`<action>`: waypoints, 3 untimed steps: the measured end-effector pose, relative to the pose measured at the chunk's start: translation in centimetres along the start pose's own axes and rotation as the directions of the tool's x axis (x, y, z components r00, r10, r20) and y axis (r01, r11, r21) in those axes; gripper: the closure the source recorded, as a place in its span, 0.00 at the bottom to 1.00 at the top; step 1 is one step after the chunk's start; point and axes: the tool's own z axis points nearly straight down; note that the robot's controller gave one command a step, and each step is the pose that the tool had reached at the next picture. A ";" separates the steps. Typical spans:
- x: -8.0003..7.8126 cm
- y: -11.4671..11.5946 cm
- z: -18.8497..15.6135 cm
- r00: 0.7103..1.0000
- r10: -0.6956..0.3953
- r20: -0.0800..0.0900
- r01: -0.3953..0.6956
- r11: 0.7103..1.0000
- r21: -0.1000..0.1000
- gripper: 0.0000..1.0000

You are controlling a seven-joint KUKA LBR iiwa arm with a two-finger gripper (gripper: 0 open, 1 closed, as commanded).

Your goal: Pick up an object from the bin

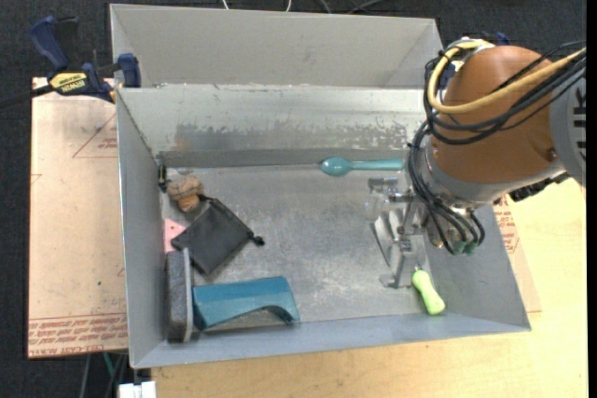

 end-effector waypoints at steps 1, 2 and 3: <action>-0.1 0.0 -0.3 1.000 0.000 0.007 0.000 1.000 0.000 0.00; -3.2 1.6 1.2 0.999 -0.042 0.010 0.042 0.999 0.001 0.00; -4.4 3.4 2.9 0.996 -0.084 0.010 0.084 0.996 0.002 0.00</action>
Offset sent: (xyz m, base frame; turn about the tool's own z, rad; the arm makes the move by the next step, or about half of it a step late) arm 0.0405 0.0218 -0.0183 -0.0582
